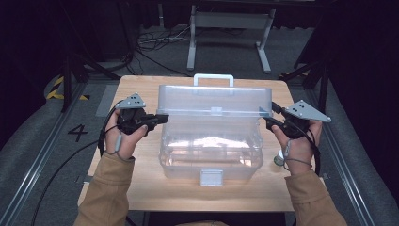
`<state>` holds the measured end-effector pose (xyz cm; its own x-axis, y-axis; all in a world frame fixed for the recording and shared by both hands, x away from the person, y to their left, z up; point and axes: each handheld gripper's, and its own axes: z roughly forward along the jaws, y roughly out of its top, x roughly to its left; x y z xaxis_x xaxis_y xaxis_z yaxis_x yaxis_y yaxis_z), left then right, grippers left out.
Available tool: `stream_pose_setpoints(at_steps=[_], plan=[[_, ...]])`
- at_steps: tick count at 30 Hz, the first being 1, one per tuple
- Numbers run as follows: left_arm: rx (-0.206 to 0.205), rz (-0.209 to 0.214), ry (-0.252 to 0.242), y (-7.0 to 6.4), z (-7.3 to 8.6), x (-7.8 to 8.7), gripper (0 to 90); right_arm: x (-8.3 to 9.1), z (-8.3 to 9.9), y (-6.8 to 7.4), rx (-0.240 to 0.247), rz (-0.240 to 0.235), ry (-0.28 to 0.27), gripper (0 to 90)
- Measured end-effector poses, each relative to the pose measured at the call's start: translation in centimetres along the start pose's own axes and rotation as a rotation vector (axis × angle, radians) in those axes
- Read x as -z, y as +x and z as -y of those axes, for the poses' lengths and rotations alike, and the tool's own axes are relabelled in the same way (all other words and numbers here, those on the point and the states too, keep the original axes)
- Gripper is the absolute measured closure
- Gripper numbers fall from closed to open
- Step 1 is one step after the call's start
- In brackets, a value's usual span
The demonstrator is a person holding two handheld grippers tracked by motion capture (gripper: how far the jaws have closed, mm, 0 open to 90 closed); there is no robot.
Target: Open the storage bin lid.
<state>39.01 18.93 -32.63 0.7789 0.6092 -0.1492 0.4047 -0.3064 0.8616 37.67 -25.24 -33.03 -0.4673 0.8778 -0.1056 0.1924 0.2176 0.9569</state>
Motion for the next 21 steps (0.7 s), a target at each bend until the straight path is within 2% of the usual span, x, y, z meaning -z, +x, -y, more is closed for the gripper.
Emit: stream_pose_setpoints(at_steps=[3, 10, 14, 16, 17, 20, 21], plan=[[-0.004, -0.003, -0.001, -0.1, 0.0, 0.2, 85.2, 0.0, -0.1, 0.0, 0.012, 0.008, -0.005, 57.7], [-0.001, 0.004, -0.015, -0.5, 0.3, 0.9, 70.4, -0.4, -0.7, -0.1, 0.021, 0.032, -0.008, 58.6], [-0.008, 0.01, 0.01, -1.0, 0.5, 1.3, 67.0, -0.8, -1.0, -0.2, 0.007, 0.04, -0.03, 58.6], [-0.009, 0.023, 0.032, -1.4, 0.7, 1.6, 68.4, -0.9, -1.2, -0.1, 0.005, 0.05, -0.032, 59.6], [-0.022, 0.03, 0.039, -1.6, 0.9, 1.8, 68.5, -1.0, -1.2, -0.1, 0.006, 0.058, -0.035, 59.8], [-0.03, 0.067, 0.043, -2.3, 1.2, 2.3, 69.1, -1.3, -1.5, -0.1, 0.002, 0.069, -0.039, 60.6], [-0.047, 0.079, 0.049, -2.6, 1.3, 2.4, 69.1, -1.4, -1.6, -0.2, 0.0, 0.072, -0.041, 60.7]])
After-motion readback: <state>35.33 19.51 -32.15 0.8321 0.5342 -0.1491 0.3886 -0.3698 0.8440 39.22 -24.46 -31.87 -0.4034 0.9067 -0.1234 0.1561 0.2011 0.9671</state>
